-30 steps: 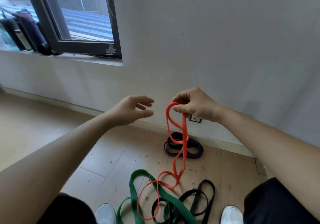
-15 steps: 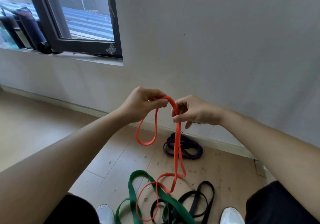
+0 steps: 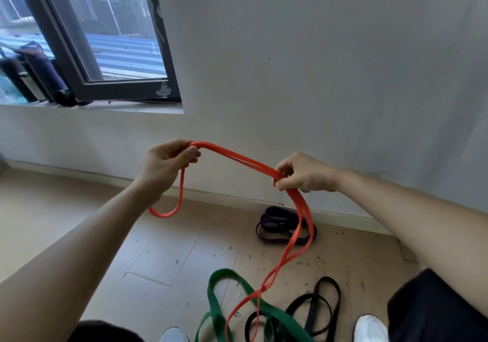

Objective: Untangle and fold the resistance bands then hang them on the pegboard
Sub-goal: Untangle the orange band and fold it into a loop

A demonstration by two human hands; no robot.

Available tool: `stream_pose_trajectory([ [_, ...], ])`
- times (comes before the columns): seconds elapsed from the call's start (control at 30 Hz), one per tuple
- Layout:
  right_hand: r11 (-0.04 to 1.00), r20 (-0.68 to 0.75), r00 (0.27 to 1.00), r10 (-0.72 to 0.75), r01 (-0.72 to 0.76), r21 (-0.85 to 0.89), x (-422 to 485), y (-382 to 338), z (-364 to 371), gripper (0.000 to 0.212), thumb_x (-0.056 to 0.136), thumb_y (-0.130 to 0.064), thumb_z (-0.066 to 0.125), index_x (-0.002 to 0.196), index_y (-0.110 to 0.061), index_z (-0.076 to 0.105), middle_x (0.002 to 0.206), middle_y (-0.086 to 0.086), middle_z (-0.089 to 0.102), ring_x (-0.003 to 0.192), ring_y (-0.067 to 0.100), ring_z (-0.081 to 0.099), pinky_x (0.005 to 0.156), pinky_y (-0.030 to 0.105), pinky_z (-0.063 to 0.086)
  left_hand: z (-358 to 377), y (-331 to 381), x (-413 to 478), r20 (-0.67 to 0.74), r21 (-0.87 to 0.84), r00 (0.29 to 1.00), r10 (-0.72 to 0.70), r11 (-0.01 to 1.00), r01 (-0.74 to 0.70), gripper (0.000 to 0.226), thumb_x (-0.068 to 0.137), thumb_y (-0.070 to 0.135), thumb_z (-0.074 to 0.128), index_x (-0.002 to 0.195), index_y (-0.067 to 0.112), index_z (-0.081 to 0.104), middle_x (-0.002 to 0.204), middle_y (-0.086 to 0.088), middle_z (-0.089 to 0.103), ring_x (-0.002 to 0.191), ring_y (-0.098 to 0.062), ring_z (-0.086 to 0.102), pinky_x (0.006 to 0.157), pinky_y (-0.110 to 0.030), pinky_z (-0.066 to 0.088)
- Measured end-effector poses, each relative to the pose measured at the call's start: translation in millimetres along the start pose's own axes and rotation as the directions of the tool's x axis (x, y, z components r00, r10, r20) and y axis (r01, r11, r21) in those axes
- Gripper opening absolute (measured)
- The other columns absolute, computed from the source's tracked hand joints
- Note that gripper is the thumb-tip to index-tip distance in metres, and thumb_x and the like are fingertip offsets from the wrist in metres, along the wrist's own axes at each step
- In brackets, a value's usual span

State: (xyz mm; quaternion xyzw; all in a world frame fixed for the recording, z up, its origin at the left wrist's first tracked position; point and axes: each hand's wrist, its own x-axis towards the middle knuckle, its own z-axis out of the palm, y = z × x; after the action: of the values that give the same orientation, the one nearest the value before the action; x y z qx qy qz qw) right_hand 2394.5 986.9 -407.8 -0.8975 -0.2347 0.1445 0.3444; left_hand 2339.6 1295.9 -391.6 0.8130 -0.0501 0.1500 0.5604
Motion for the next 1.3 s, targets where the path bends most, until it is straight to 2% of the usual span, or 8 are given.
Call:
stream_pose_trajectory([
  [0.1,0.999,-0.047,0.998,-0.037,0.037,0.008,-3.6,-4.2,-6.2,0.005,0.088,-0.014,0.074,0.085,-0.011,0.075,0.072,-0.002,0.068,0.06,0.002,0.065,0.057,0.013,0.049,-8.2,-9.2,-2.2,0.038,0.027,0.997,-0.073,0.997,0.072,0.013,0.097,0.012,0.061,0.099,0.021,0.071,0.096,-0.008,0.074,0.093,-0.021,0.071,0.087,-0.03,0.057],
  [0.3,0.991,-0.103,0.989,-0.108,0.116,0.068,-11.0,-7.9,-18.4,0.016,0.085,-0.02,0.081,0.084,-0.006,0.073,0.08,0.02,0.069,0.066,0.02,0.062,0.065,0.033,0.053,-16.3,-20.9,-3.6,0.307,0.19,0.936,-0.171,0.975,0.115,0.017,0.096,0.018,0.063,0.111,0.017,0.072,0.1,-0.015,0.071,0.098,-0.028,0.069,0.096,-0.04,0.056],
  [0.5,0.966,-0.115,0.976,-0.184,0.201,0.162,-23.3,-24.4,-28.1,0.007,0.087,-0.017,0.078,0.088,-0.01,0.076,0.073,0.005,0.073,0.066,0.022,0.063,0.062,0.038,0.049,-6.2,-18.1,-9.3,0.489,0.303,0.838,-0.24,0.948,0.095,0.036,0.083,0.043,0.068,0.109,0.018,0.075,0.101,-0.005,0.075,0.098,-0.018,0.072,0.094,-0.034,0.057],
  [0.6,0.959,-0.123,0.968,-0.217,0.235,0.161,-25.3,-28.9,-25.3,0.006,0.087,-0.019,0.078,0.089,-0.013,0.078,0.078,0.01,0.074,0.07,0.029,0.066,0.067,0.048,0.055,5.1,-14.8,-8.8,0.522,0.282,0.818,-0.24,0.954,0.1,0.029,0.086,0.035,0.073,0.106,0.014,0.075,0.101,-0.008,0.076,0.1,-0.02,0.072,0.099,-0.04,0.056],
  [0.73,0.955,-0.119,0.957,-0.265,0.278,0.106,-24.0,-35.0,-15.7,0.005,0.087,-0.018,0.078,0.092,-0.015,0.079,0.08,0.003,0.075,0.074,0.019,0.071,0.067,0.028,0.058,31.8,4.4,-8.8,0.58,0.14,0.792,-0.187,0.982,0.129,0.023,0.091,0.021,0.071,0.11,0.008,0.071,0.105,-0.01,0.074,0.101,-0.023,0.073,0.098,-0.036,0.056],
  [0.9,0.948,-0.129,0.94,-0.317,0.319,-0.002,-21.2,-42.1,-5.4,0.011,0.087,-0.021,0.079,0.096,-0.014,0.08,0.074,-0.007,0.072,0.069,0.006,0.068,0.063,0.017,0.053,55.8,24.2,-10.5,0.549,-0.002,0.833,-0.068,0.997,0.083,0.026,0.092,0.024,0.071,0.111,0.006,0.071,0.095,-0.01,0.073,0.09,-0.025,0.072,0.091,-0.038,0.06],
  [1.07,0.949,-0.124,0.942,-0.311,0.299,-0.102,-15.6,-38.6,-2.1,0.008,0.087,-0.022,0.079,0.092,-0.017,0.077,0.079,-0.001,0.072,0.073,0.015,0.069,0.067,0.032,0.061,63.0,25.4,-10.9,0.428,0.027,0.901,0.07,0.996,-0.09,0.016,0.093,0.019,0.069,0.105,0.01,0.075,0.088,-0.009,0.076,0.083,-0.023,0.075,0.081,-0.032,0.062],
  [1.3,0.993,0.112,0.987,-0.114,0.109,0.05,-8.3,-20.0,7.7,0.008,0.089,-0.016,0.074,0.09,-0.009,0.069,0.082,0.006,0.074,0.068,0.008,0.068,0.059,0.022,0.05,63.0,28.8,-5.0,0.301,0.056,0.916,0.264,0.954,-0.293,0.015,0.094,0.016,0.068,0.107,0.014,0.075,0.09,-0.004,0.076,0.087,-0.019,0.074,0.084,-0.032,0.061],
])
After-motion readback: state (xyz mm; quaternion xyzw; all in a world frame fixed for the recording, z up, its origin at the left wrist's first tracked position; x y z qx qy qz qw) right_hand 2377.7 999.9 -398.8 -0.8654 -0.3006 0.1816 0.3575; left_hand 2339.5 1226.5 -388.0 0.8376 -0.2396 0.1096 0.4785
